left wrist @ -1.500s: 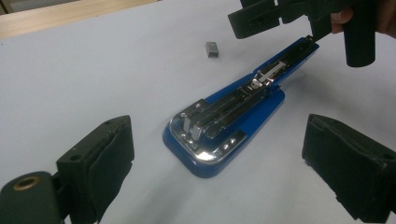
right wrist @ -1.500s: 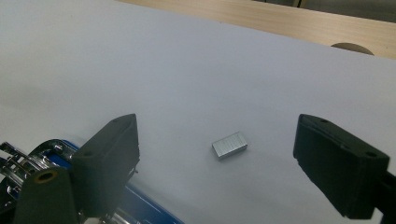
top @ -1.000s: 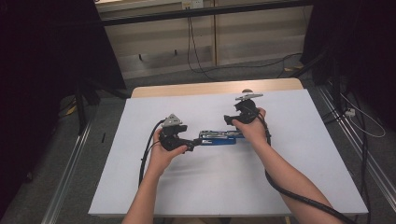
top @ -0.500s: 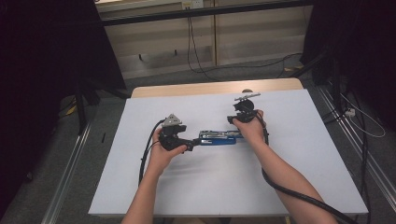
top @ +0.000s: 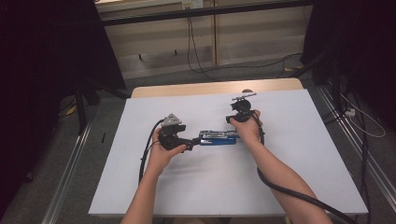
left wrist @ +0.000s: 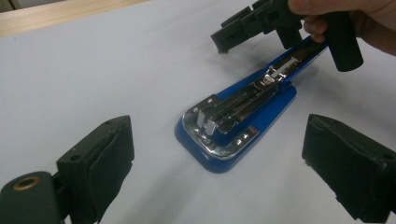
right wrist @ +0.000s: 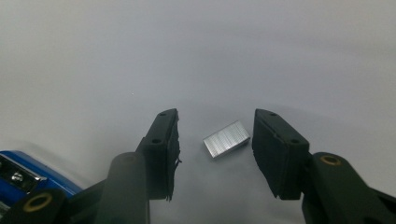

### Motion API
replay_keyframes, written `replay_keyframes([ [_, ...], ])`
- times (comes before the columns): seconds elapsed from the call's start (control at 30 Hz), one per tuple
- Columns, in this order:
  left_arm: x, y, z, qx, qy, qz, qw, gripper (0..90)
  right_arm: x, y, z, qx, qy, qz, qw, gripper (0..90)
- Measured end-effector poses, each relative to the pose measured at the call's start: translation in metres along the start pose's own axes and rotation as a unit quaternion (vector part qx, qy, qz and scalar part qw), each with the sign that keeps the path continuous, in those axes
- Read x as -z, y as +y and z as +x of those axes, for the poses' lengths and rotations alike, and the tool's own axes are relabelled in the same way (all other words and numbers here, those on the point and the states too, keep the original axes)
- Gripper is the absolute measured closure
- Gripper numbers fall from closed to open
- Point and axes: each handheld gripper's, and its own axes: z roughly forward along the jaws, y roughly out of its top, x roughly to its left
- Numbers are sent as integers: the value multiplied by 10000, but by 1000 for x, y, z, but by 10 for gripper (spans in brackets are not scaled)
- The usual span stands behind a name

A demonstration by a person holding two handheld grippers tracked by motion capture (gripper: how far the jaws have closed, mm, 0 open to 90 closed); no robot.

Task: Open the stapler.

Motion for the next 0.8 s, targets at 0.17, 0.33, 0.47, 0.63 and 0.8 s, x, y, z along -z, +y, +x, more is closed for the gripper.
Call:
replay_keyframes([
  [0.17,0,0,0,2,5,-3,10000,92,-5,0,2,-78,-49,56,9999,512],
  [0.33,1,0,2,-12,46,5,10000,95,-7,1,4,-65,-132,77,9999,528],
  [0.47,1,0,2,13,47,2,10000,95,-7,2,2,-33,-184,57,9998,551],
  [0.63,0,0,1,-29,52,0,10000,99,-7,2,-1,-31,-234,81,9997,556],
  [0.8,0,1,0,-39,59,-2,10000,101,-6,2,-3,-153,-181,71,9997,533],
])
